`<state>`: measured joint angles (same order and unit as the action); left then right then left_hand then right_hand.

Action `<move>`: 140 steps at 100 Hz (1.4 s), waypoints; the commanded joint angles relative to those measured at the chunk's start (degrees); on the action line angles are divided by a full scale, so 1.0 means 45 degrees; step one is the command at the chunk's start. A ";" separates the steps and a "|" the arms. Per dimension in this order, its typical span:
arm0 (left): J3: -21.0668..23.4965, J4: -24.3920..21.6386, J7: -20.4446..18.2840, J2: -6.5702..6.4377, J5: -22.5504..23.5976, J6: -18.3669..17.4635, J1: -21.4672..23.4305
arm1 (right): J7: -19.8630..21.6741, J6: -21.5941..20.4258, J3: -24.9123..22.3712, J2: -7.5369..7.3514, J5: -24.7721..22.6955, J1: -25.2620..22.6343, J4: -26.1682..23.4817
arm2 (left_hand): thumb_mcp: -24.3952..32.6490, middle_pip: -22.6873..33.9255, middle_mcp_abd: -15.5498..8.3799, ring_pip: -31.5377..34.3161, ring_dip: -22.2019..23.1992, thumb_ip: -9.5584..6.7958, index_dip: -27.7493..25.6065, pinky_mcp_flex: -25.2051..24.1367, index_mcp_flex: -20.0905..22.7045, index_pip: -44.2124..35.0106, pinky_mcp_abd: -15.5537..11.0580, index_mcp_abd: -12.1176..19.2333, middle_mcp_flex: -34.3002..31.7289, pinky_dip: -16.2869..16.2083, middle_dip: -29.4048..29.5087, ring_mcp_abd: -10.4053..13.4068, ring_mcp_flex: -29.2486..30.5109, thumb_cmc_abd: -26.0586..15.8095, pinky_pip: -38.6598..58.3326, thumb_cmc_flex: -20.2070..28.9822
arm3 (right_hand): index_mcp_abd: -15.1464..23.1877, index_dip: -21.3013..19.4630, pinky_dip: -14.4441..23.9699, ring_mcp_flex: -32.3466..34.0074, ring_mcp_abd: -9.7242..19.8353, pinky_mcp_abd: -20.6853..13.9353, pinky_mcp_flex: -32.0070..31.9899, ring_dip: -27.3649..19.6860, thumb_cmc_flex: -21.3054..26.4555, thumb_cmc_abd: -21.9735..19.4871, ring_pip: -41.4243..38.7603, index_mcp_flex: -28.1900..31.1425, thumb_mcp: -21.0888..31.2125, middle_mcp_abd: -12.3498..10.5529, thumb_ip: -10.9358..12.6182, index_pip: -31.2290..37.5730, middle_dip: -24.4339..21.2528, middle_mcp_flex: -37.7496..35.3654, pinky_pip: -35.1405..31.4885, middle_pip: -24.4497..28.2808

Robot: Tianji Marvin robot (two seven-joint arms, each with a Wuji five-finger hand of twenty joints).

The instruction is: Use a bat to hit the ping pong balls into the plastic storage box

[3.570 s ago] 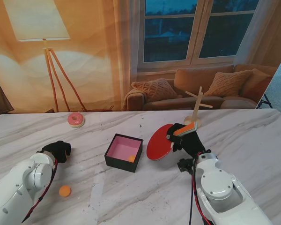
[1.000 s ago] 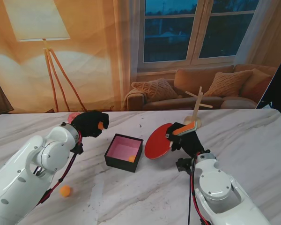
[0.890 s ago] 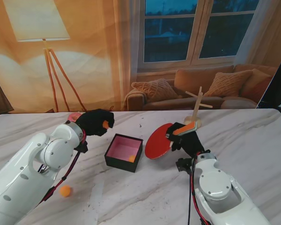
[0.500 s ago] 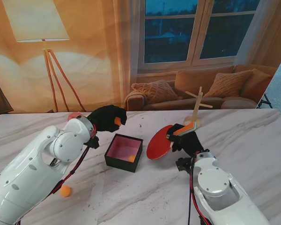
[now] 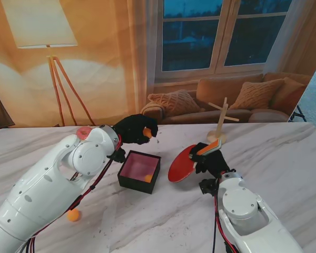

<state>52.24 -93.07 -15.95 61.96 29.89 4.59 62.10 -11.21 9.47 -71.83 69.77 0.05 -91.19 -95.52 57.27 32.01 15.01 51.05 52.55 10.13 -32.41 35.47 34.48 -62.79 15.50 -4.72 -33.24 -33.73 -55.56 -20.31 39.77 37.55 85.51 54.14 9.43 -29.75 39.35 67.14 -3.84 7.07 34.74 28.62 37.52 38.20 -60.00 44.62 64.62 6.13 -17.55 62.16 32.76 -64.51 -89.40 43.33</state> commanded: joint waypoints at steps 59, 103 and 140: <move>-0.0657 -0.0052 0.0295 0.0404 -0.0887 0.0012 -0.0534 | 0.0257 0.0317 0.0082 0.0073 0.0174 0.0081 0.0005 | 0.0092 0.0372 0.0186 0.0338 0.0075 0.0175 -0.0071 0.0032 0.0541 -0.0276 -0.1547 -0.0495 -0.0812 0.0038 -0.0491 -0.0750 0.0423 -0.0350 0.0480 0.1065 | 0.0139 -0.0170 0.0093 -0.0384 0.0729 -0.0526 -0.0119 0.0156 0.0733 -0.0507 0.0406 0.0665 0.0416 -0.0851 0.0293 0.0277 0.0175 -0.0336 0.0127 0.0228; -0.1067 -0.0193 0.0269 0.0486 -0.1420 -0.0147 -0.0697 | 0.0014 -0.0315 0.0335 0.0146 0.0715 0.0189 -0.0745 | -0.0709 0.0363 0.0091 -0.1435 -0.1993 -0.0009 0.0405 -0.2975 -0.0049 0.2298 -0.0065 -0.0592 0.0503 -0.0334 0.3462 -0.0701 -0.1877 -0.0730 -0.2424 0.0302 | 0.0188 -0.0190 0.0095 -0.0391 0.0736 -0.0530 -0.0122 0.0156 0.0699 -0.0529 0.0413 0.0644 0.0405 -0.0901 0.0286 0.0266 0.0190 -0.0338 0.0128 0.0216; -0.0841 -0.0409 0.0272 0.0395 -0.0952 -0.0168 -0.0408 | 0.0331 -0.0804 0.0308 0.0011 0.0475 0.0191 -0.1029 | -0.1481 -0.0935 -0.0469 -0.3835 -0.3708 -0.0271 0.0604 -0.5335 -0.0277 0.4679 0.1060 -0.0286 0.0358 0.0124 0.5320 -0.0402 -0.2437 -0.1520 -0.4854 -0.1062 | 0.0217 -0.0196 0.0091 -0.0357 0.0791 -0.0551 -0.0099 0.0152 0.0676 -0.0527 0.0433 0.0635 0.0421 -0.0918 0.0285 0.0260 0.0193 -0.0357 0.0134 0.0209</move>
<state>47.86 -94.32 -14.43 63.72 24.78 3.59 59.68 -10.50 5.43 -70.35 69.81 2.32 -90.34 -100.33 51.16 28.84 14.11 33.94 36.22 9.47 -30.21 11.73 34.86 -42.46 19.76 -6.90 -32.96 -33.78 -33.00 -22.26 29.73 32.10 63.57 50.16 9.43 -29.75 39.35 67.12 -3.84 7.06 34.65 28.62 37.52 38.20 -60.00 44.62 64.62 6.12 -17.55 62.16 32.76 -64.51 -89.38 43.33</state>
